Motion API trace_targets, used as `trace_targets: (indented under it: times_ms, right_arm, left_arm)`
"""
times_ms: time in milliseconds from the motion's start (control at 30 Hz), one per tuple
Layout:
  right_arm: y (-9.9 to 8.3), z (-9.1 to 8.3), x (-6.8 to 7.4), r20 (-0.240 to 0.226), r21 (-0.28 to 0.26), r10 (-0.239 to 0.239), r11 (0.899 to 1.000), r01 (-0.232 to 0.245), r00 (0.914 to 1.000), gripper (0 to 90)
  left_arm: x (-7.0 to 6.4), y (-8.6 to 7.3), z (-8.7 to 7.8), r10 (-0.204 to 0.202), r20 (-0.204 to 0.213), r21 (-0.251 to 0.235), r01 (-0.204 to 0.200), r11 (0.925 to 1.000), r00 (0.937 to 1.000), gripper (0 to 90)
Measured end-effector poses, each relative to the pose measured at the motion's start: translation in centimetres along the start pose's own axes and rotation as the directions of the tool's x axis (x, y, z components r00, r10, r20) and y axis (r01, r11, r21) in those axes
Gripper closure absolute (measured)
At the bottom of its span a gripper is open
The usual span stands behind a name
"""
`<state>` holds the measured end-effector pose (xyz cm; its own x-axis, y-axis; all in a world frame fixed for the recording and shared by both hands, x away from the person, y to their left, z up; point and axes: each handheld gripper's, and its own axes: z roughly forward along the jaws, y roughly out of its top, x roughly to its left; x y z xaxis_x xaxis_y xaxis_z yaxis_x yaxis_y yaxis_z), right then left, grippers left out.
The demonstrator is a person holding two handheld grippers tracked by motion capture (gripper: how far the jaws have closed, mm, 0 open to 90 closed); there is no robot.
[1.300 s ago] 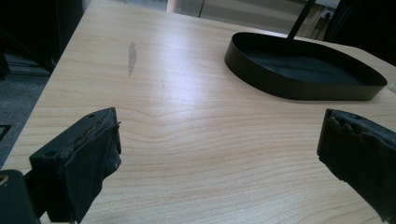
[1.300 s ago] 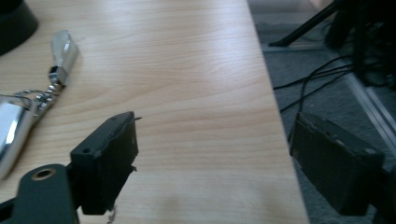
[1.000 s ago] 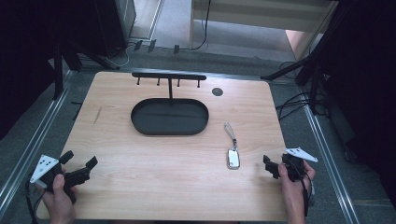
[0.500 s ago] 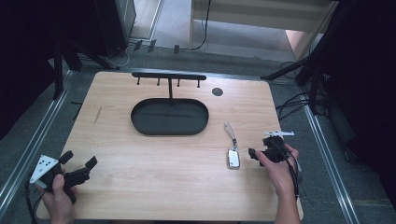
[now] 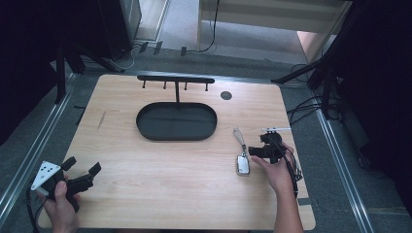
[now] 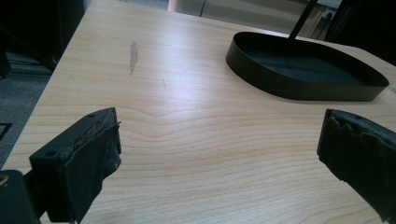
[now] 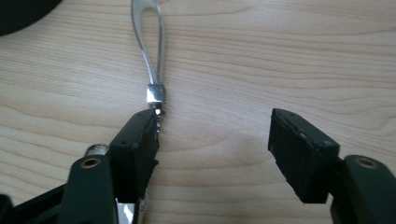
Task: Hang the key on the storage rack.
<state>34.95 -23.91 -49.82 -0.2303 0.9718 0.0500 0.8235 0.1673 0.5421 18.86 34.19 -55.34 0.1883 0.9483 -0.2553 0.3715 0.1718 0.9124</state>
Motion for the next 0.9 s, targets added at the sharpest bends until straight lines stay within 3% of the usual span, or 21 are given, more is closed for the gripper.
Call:
trace_targets:
  times_ms: [133,200,533,900]
  right_arm:
    - [0.4,0.3,0.8,0.014,0.008,-0.037,0.999,0.037,0.9992,43.0]
    - [0.7,0.4,1.1,0.012,0.005,-0.027,1.000,0.027,0.9996,46.5]
    - [1.8,1.8,2.6,-0.044,0.041,-0.075,0.996,0.077,0.9962,60.0]
    - [2.3,2.9,3.0,-0.043,0.089,-0.049,0.995,0.053,0.9979,70.6]
  left_arm:
    - [0.0,0.0,0.0,0.000,0.000,0.001,0.000,1.0000,1.0000,0.0]
    - [0.0,0.0,0.0,-0.001,0.000,0.003,0.001,1.0000,1.0000,0.0]
    - [0.1,0.0,0.0,-0.004,0.003,0.002,0.004,1.0000,1.0000,0.0]
    - [0.1,0.0,0.0,-0.004,-0.002,-0.004,0.004,1.0000,1.0000,0.0]
